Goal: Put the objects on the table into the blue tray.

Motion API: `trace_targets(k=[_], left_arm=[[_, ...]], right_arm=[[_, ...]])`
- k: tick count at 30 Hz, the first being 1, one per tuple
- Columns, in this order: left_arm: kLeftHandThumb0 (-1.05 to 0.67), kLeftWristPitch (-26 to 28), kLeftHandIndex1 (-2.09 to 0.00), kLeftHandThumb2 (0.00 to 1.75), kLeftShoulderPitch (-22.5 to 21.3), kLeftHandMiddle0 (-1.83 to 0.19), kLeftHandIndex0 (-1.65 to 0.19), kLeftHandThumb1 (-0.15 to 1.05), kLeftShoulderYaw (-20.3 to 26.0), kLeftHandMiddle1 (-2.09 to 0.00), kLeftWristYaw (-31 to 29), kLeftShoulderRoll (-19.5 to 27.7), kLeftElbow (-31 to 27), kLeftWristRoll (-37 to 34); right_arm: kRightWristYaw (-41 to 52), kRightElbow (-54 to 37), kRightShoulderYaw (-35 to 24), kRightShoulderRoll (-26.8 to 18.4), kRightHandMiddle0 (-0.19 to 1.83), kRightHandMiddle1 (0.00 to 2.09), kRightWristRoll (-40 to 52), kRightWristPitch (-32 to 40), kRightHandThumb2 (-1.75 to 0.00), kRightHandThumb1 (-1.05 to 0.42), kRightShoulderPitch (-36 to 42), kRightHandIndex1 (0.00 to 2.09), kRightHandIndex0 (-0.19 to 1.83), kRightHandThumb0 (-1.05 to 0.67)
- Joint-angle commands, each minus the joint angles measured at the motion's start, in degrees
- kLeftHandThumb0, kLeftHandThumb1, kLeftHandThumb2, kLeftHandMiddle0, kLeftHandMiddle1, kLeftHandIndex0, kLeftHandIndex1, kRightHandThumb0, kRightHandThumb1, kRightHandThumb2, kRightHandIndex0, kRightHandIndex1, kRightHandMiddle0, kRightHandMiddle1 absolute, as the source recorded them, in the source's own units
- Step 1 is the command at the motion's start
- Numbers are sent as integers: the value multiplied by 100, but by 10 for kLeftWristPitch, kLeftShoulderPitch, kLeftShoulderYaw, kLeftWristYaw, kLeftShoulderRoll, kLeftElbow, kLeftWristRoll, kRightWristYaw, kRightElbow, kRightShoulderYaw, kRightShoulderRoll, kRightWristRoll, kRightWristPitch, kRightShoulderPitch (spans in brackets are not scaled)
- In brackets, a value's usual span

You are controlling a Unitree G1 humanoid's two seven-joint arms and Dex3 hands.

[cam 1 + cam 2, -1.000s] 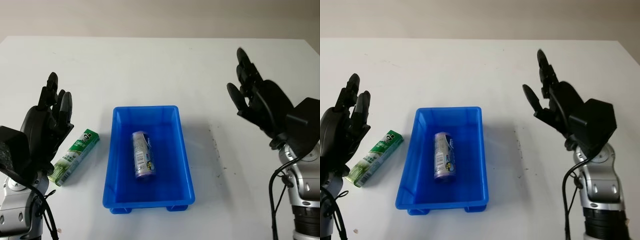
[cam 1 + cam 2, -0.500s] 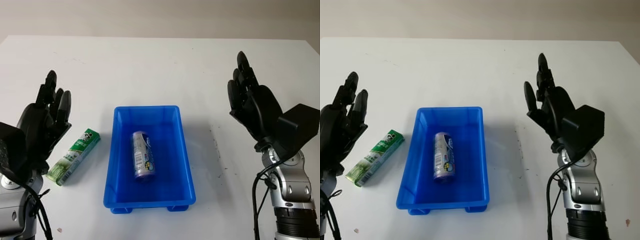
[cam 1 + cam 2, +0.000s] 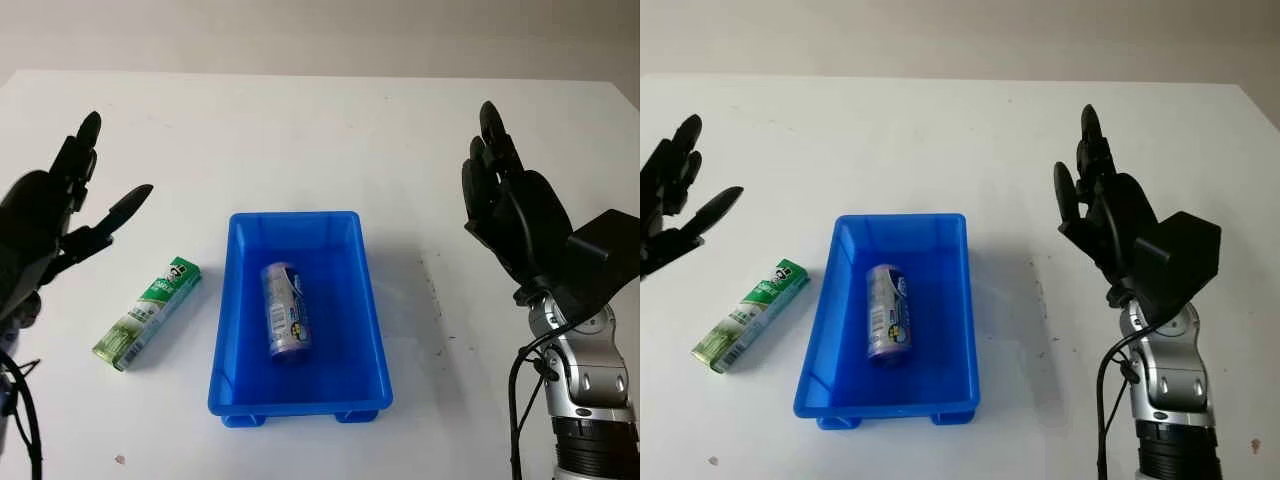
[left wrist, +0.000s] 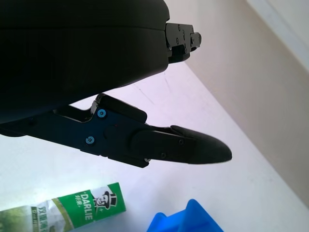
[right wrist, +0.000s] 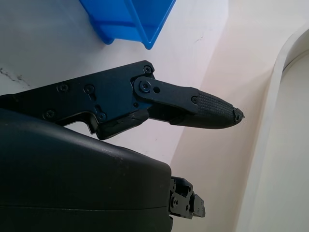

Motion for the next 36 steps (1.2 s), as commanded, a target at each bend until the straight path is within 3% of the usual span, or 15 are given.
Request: trace_targets(k=[1,7,14,19,24,25,26,27,28,31,32,34,35,36], left_arm=[[-74,40,-8,10,-10,2,4,104,-2,-6,-10,19,-24,6],[-74,192,-7,9,2,0,3,104,-45,-6,-30,60,-92,41],[-78,256,-7,10,31,6,1,105,-84,-4,-29,67,-142,81],[-83,270,-6,15,58,-7,1,105,-103,-6,-39,82,-152,97],[-87,325,-4,17,72,-8,6,105,-135,-7,-31,84,-192,119],[-87,335,-5,16,75,-7,7,105,-142,-94,-27,86,-200,124],[-88,342,-5,15,80,0,8,105,-151,-150,-24,89,-210,132],[-89,347,-5,15,87,7,9,105,-159,-175,-22,94,-219,139],[-89,351,-4,16,94,-4,11,105,-167,-195,-20,100,-228,147],[-91,365,-4,17,112,-14,11,105,-193,-208,-22,128,-250,167],[-91,373,-4,16,122,-8,12,105,-202,-184,-25,141,-260,173],[-90,387,-4,15,145,10,13,105,-211,-80,-33,162,-281,177],[-89,393,-4,15,155,13,14,105,-214,-38,-38,170,-290,176],[-88,397,-4,14,166,15,15,105,-214,-23,-42,176,-299,175]], right_arm=[[-1,-14,-6,-7,-19,0,3,8,-66,-105,6,0,-19,-70],[4,-25,-2,-8,-19,0,6,32,-69,-105,-1,0,-19,-68],[9,-17,3,-4,-19,0,6,24,-70,-105,-10,0,-19,-69],[-22,-25,3,2,-19,0,-13,36,-67,-105,-14,0,-19,-77],[-27,-28,-1,-1,-19,0,-7,48,-65,-105,-18,0,-19,-77],[-26,-27,-2,-2,-19,0,-5,50,-65,-105,-19,0,-19,-77],[-24,-26,-3,-3,-19,0,-3,50,-65,-105,-20,0,-19,-77],[-21,-25,-4,-4,-19,0,-1,50,-65,-105,-21,0,-19,-77],[-19,-24,-5,-5,-19,0,1,49,-65,-105,-23,0,-19,-77],[-14,-21,-6,-7,-19,0,6,45,-66,-105,-25,0,-19,-76],[-12,-20,-7,-7,-19,0,7,44,-66,-105,-26,0,-19,-76],[-10,-21,-8,-7,-19,0,9,45,-67,-105,-28,0,-19,-75],[-10,-23,-9,-8,-19,0,9,48,-67,-105,-29,0,-19,-74],[-10,-25,-10,-8,-19,0,12,53,-67,-105,-30,0,-19,-74]])
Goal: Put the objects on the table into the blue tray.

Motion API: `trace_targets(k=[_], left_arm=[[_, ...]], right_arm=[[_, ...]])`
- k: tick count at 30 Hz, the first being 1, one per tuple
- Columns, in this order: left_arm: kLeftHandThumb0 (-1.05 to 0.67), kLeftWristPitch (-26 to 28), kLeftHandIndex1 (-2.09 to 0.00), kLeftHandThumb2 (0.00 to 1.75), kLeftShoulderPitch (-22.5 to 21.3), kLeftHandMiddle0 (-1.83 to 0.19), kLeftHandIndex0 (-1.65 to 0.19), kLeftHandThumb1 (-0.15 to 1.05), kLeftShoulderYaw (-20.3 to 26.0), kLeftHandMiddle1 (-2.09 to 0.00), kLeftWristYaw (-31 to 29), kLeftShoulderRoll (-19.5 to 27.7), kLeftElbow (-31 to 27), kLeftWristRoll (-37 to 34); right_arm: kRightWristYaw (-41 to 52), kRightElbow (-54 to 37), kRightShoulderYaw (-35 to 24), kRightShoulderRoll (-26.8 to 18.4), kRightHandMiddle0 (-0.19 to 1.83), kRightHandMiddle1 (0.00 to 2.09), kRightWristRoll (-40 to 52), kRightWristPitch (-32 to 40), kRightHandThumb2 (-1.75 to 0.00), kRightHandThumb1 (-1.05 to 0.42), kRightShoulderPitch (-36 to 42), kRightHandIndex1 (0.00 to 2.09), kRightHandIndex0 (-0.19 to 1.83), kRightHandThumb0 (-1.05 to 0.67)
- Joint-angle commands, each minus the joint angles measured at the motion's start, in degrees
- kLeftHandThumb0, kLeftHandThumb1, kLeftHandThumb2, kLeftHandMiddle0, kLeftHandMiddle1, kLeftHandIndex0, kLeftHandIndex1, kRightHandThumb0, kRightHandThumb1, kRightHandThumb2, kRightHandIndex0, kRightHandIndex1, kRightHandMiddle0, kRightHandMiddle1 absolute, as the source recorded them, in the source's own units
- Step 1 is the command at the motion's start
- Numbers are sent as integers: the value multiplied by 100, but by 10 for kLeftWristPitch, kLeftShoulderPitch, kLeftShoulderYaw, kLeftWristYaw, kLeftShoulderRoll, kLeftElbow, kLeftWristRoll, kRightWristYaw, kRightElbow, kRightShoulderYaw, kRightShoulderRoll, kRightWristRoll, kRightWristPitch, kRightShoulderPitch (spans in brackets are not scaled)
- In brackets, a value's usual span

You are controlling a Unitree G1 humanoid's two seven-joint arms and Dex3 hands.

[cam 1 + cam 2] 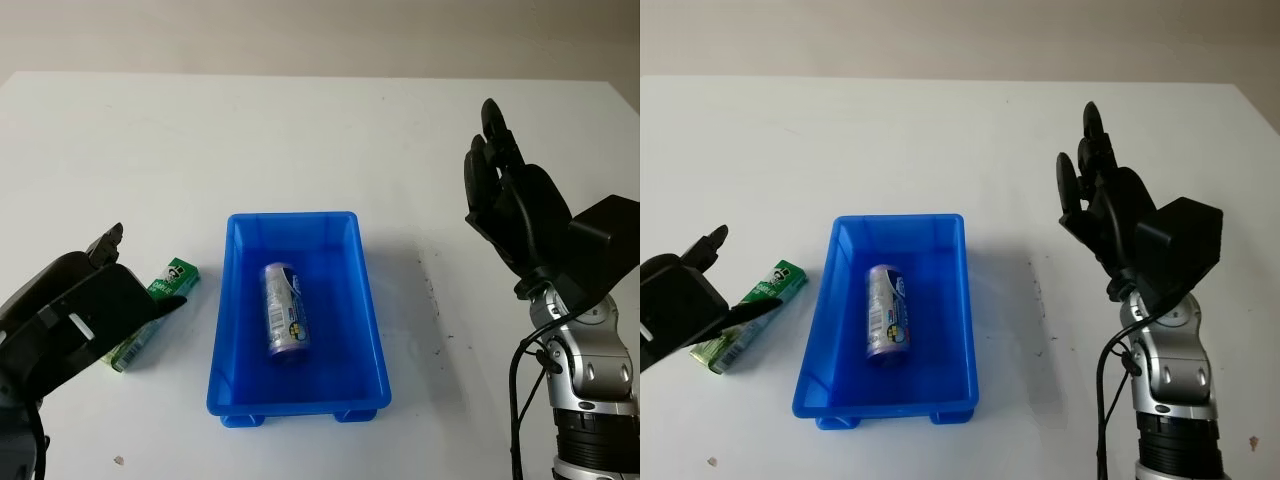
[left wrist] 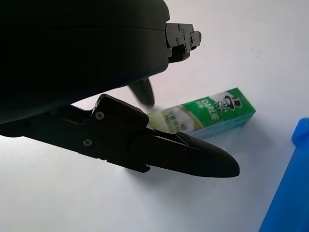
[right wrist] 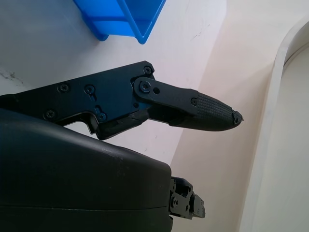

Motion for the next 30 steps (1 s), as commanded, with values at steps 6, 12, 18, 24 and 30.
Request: trace_targets(k=[6,12,18,24,30], left_arm=[[-89,22,-5,10,60,9,14,105,-37,-8,-13,52,-51,1],[-87,35,-4,7,61,10,15,103,-94,-6,-25,100,-52,-10],[-61,12,-146,7,35,-25,6,104,-168,-199,-23,163,-33,24],[-44,6,-185,30,16,-65,-6,105,-223,-209,16,154,-4,92],[-41,-10,-209,43,17,-109,8,105,-251,-209,25,145,24,160]], right_arm=[[1,-9,-10,-7,-19,0,11,0,-68,-105,-14,0,-19,-72],[2,-3,-10,-8,-19,0,8,-8,-68,-105,-17,0,-19,-72],[-1,-6,-14,-9,-19,0,10,-3,-66,-105,-17,0,-19,-74],[-5,-8,-16,-8,-19,0,11,2,-63,-105,-16,0,-19,-74],[-5,-4,-20,-6,-19,0,17,-3,-63,-105,-16,0,-19,-73]])
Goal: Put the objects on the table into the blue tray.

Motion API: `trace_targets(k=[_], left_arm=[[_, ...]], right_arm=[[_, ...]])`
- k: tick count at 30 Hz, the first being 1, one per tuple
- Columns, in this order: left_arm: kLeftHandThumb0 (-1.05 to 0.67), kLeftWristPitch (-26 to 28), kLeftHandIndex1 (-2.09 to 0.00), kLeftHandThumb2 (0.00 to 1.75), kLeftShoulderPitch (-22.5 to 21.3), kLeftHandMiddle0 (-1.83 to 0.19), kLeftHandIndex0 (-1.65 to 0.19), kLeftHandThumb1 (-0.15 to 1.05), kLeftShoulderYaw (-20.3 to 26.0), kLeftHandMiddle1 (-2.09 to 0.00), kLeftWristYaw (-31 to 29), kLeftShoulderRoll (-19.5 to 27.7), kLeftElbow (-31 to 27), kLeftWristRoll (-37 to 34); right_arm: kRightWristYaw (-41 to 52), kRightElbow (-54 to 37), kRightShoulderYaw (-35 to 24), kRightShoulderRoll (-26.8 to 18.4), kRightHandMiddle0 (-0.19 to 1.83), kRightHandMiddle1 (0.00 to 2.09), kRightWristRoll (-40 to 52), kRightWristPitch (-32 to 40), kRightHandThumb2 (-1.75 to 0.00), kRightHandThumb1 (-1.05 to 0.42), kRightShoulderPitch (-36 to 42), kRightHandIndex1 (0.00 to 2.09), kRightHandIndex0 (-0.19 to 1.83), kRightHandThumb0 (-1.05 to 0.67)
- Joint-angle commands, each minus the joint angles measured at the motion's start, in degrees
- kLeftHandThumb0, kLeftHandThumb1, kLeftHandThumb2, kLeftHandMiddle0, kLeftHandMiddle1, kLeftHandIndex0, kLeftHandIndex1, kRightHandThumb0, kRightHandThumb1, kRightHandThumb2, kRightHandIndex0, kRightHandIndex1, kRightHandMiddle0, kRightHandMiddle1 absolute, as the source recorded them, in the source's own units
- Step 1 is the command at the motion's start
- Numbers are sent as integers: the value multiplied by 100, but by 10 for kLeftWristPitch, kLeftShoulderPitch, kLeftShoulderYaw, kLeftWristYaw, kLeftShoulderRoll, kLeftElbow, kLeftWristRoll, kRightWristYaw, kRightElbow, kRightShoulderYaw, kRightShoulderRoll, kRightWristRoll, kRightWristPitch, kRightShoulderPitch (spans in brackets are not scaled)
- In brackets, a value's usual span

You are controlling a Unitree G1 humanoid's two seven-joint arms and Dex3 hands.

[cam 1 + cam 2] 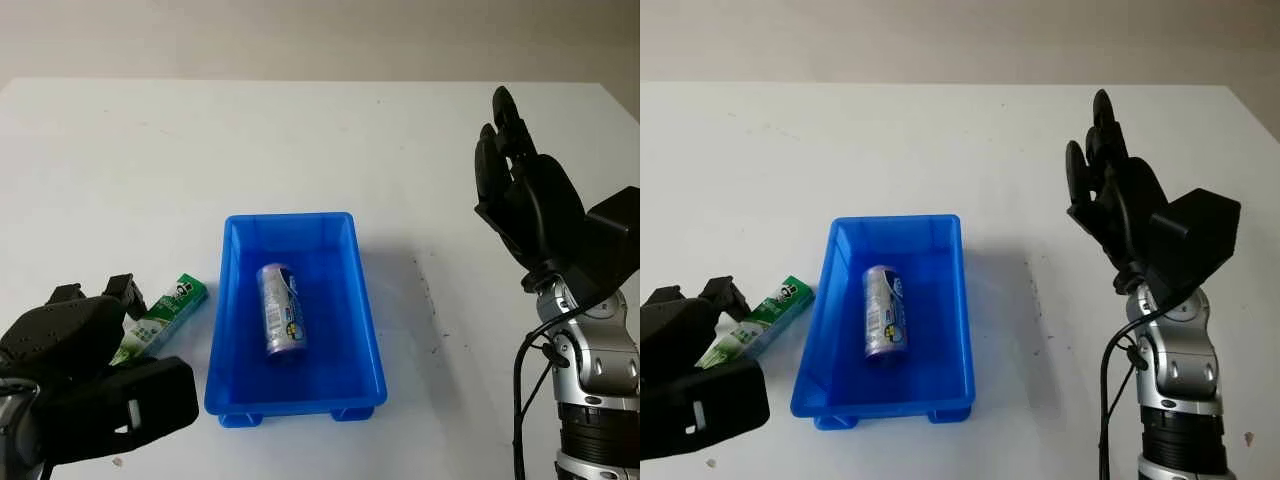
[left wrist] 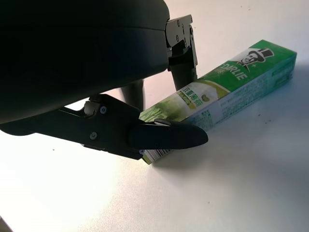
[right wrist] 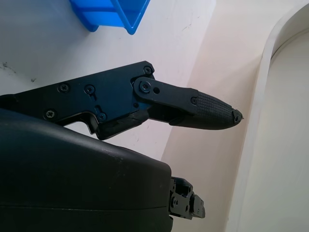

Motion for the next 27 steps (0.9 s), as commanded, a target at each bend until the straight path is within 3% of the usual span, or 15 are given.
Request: trace_targets(k=[1,2,4,5,6,7,9,10,13,17,19,22,23,24,27], left_arm=[[-42,-2,-206,43,9,-100,15,105,-20,-209,-17,-1,12,11],[-42,-1,-198,42,4,-91,17,105,-24,-209,-28,1,16,16],[-44,-3,-138,35,-7,-78,19,105,-30,-209,-46,4,26,32],[-45,-6,-123,32,-9,-80,19,105,-31,-209,-51,3,31,42],[-45,-14,-128,31,-8,-85,19,105,-31,-209,-46,-2,38,57],[-45,-25,-168,30,-5,-96,15,105,-29,-209,-36,-9,48,75],[-46,-44,-201,37,0,-146,-13,105,-22,-209,-25,-23,69,103],[-45,-52,-206,43,1,-167,-40,105,-19,-209,-27,-27,79,115],[-40,-81,-209,48,11,-181,-60,105,5,-209,-23,-48,101,139],[-38,-124,-209,50,28,-183,-55,105,61,-209,-20,-74,119,145],[-39,-145,-209,50,32,-183,-39,105,89,-209,-21,-78,132,155],[-41,-163,-209,51,25,-177,-5,105,123,-209,-30,-79,152,182],[-41,-165,-209,49,18,-162,-6,105,135,-209,-32,-83,160,192],[-42,-167,-209,47,10,-132,-5,105,148,-209,-34,-87,168,201],[-42,-186,-209,43,-8,-85,3,105,195,-209,-38,-97,184,207]], right_arm=[[1,-4,-8,-2,-19,0,7,-2,-63,-105,-6,0,-19,-73],[0,-4,-8,-2,-19,0,8,-2,-63,-105,-5,0,-19,-73],[-1,-4,-9,-2,-19,0,9,-3,-62,-105,-4,0,-19,-72],[0,-4,-9,-2,-19,0,9,-5,-62,-105,-4,0,-19,-72],[1,-2,-10,-2,-19,0,11,-8,-62,-105,-4,0,-19,-72],[3,-1,-12,-1,-19,0,15,-9,-61,-105,-4,0,-19,-73],[6,1,-15,1,-19,0,21,-13,-60,-105,-4,0,-19,-73],[7,1,-16,0,-19,0,23,-13,-60,-105,-4,0,-19,-73],[8,1,-16,-2,-19,0,27,-14,-60,-105,-3,0,-19,-73],[12,3,-18,-2,-19,0,33,-18,-60,-105,-2,0,-19,-74],[12,2,-18,0,-19,0,35,-18,-59,-105,0,0,-19,-73],[13,5,-17,-1,-19,0,32,-22,-60,-105,2,0,-19,-73],[12,6,-17,0,-19,0,33,-21,-60,-105,2,0,-19,-73],[12,6,-16,0,-19,0,32,-22,-59,-105,3,0,-19,-73],[12,6,-17,1,-19,0,34,-23,-59,-105,4,0,-19,-73]])
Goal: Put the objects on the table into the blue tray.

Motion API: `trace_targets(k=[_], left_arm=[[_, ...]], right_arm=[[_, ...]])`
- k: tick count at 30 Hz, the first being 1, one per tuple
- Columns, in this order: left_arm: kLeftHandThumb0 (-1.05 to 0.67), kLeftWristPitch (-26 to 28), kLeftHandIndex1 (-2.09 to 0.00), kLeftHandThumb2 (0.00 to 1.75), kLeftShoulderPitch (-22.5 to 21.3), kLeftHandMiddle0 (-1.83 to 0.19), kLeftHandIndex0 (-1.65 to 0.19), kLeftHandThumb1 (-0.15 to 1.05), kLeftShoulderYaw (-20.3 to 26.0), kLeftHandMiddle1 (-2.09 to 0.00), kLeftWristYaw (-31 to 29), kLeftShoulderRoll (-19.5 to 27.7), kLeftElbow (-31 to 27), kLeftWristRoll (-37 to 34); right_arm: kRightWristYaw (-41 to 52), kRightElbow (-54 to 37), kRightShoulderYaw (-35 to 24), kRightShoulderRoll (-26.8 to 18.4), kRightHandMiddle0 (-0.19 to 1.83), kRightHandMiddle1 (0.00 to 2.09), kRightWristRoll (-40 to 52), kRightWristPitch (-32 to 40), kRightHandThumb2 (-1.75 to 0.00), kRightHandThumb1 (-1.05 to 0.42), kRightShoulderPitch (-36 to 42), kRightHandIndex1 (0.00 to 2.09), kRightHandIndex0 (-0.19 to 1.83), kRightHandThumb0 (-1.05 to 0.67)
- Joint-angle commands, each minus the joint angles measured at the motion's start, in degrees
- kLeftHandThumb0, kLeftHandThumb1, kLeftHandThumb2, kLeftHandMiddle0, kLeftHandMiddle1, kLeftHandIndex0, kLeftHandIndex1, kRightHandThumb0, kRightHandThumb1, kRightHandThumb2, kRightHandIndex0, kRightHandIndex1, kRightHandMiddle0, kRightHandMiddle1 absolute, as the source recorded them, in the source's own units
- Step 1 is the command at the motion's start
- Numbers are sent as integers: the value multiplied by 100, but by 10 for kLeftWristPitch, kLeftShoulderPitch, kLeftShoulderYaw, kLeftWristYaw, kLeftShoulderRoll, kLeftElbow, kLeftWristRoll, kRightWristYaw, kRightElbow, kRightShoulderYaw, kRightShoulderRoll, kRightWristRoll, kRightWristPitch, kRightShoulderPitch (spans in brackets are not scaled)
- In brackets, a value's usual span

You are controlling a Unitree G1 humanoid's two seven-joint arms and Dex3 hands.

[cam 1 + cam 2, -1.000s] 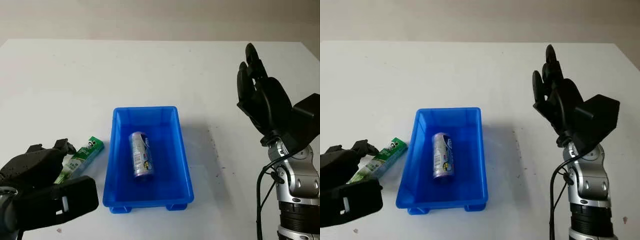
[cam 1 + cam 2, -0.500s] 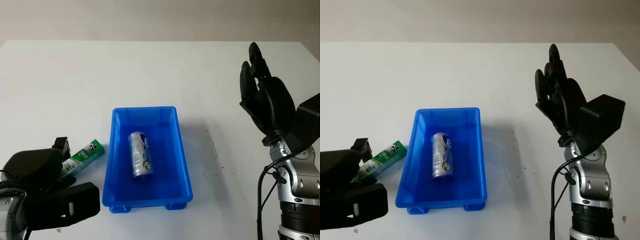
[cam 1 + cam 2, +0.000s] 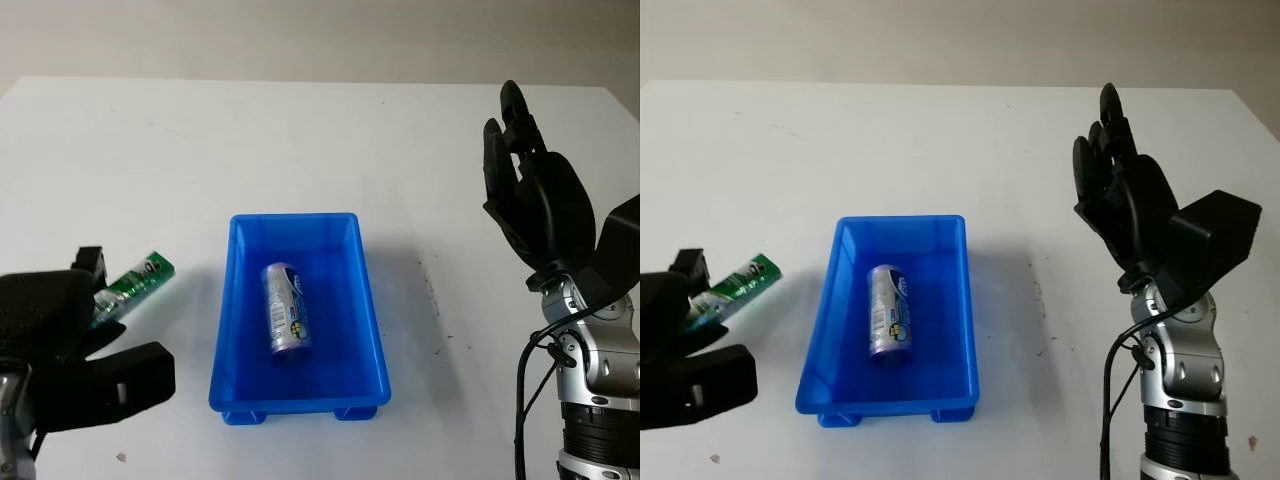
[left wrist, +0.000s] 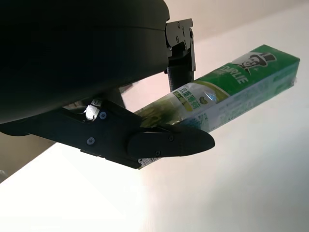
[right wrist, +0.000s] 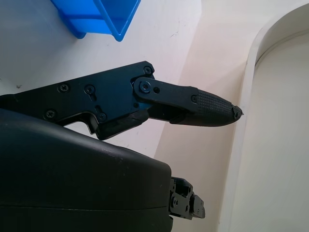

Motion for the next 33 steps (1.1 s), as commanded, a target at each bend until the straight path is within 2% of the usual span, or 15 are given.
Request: trace_targets(k=[1,5,6,8,10,14,16,17,20,24,27,30,33], left_arm=[[-42,-19,-209,43,-17,-81,1,105,41,-209,7,-14,6,4],[-44,-41,-209,40,-67,-81,-6,105,92,-209,2,-27,7,27],[-44,-45,-209,40,-79,-83,-17,105,99,-209,-2,-29,6,34],[-45,-68,-209,37,-123,-90,-33,105,121,-209,14,-35,7,37],[-45,-96,-209,35,-165,-94,-41,105,136,-209,30,-37,8,44],[-48,-147,-209,30,-248,-95,-46,105,142,-209,28,-55,-10,37],[-48,-176,-209,28,-282,-95,-47,105,131,-209,12,-60,-23,39],[-49,-192,-209,29,-297,-95,-42,105,122,-209,7,-67,-30,43],[-47,-238,-209,28,-331,-92,-41,105,96,-209,-4,-105,-65,38],[-42,-291,-209,20,-374,-95,-54,105,68,-209,-40,-156,-109,6],[-41,-316,-209,12,-393,-92,-53,105,59,-209,-79,-179,-120,-8],[-35,-340,-209,14,-412,-87,-44,105,51,-209,-119,-191,-118,-31],[-33,-341,-209,15,-431,-82,-40,105,44,-209,-181,-199,-118,-63]], right_arm=[[2,1,-3,0,-19,0,4,-8,-59,-105,3,0,-19,-73],[8,5,-1,0,-19,0,4,-10,-60,-105,2,0,-19,-72],[9,5,-2,0,-19,0,6,-10,-61,-105,2,0,-19,-72],[9,2,0,1,-19,0,6,-5,-61,-105,1,0,-19,-72],[7,-1,3,1,-19,0,5,2,-60,-105,0,0,-19,-72],[1,1,12,-1,-19,0,-9,2,-59,-105,2,0,-19,-74],[0,4,16,-2,-19,0,-17,-3,-59,-105,3,0,-19,-75],[-1,5,17,-2,-19,0,-19,-3,-59,-105,2,0,-19,-75],[-2,9,20,-2,-19,0,-29,-10,-58,-105,3,0,-19,-77],[-2,12,21,-1,-19,0,-33,-21,-58,-105,5,0,-19,-76],[-2,12,22,-1,-19,0,-36,-25,-58,-105,7,0,-19,-76],[1,10,21,-1,-19,0,-34,-24,-58,-105,9,0,-19,-76],[0,10,18,0,-19,0,-31,-23,-58,-105,11,0,-19,-75]])
